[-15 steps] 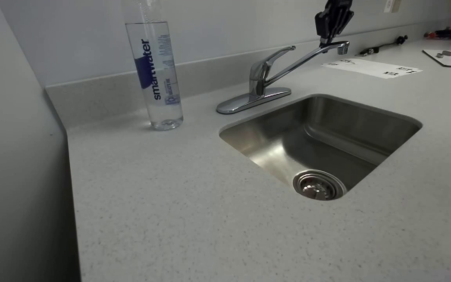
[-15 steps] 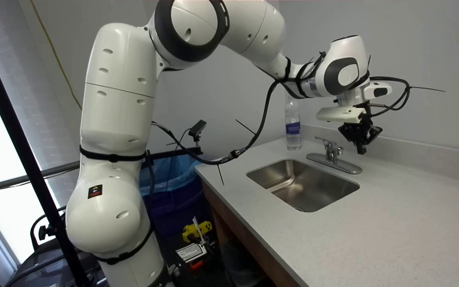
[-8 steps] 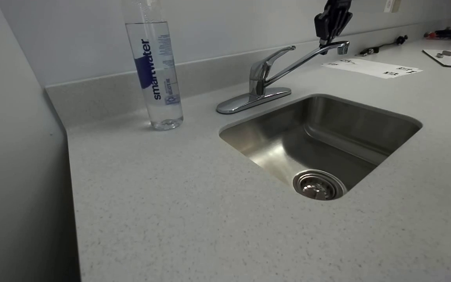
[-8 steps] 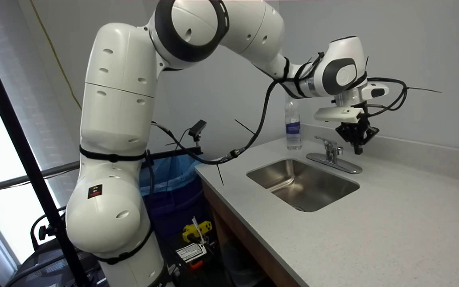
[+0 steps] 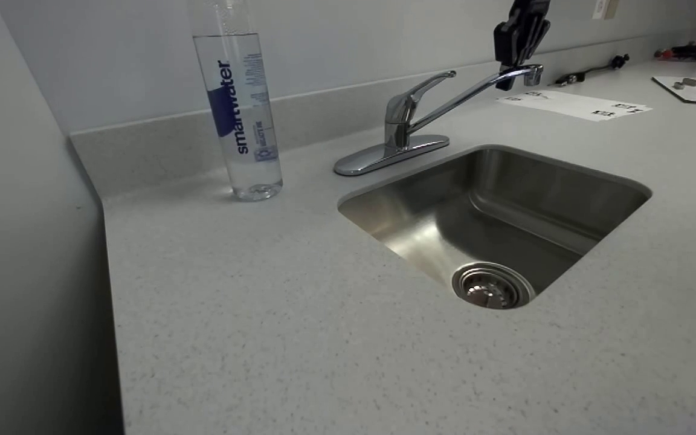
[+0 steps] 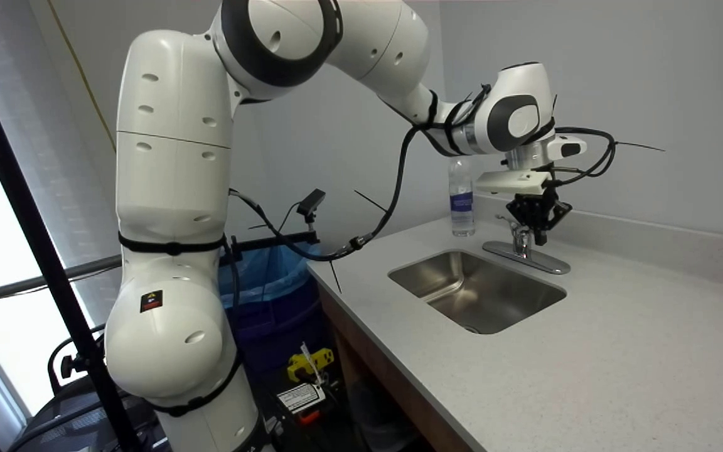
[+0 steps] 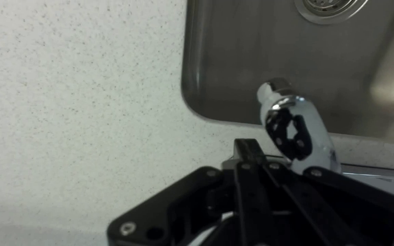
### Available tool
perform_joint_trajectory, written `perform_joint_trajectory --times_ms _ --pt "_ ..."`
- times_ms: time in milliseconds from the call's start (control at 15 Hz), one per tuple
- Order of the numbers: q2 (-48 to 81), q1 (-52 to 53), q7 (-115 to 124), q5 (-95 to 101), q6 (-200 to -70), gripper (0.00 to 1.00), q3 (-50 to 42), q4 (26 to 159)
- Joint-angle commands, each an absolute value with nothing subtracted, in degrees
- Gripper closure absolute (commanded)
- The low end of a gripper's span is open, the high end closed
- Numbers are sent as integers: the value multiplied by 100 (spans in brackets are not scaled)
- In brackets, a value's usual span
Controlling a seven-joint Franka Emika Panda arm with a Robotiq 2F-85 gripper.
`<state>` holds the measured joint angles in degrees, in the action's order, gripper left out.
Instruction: Push the faucet to the left
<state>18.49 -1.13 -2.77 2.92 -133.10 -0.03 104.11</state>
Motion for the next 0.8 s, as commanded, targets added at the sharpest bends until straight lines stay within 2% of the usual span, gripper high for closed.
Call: perform_joint_trajectory --times_ms 0,733 --pt "1360 -48 -491 249 -13349 100 100 10994" --pt "856 257 -723 251 -13703 100 453 11806"
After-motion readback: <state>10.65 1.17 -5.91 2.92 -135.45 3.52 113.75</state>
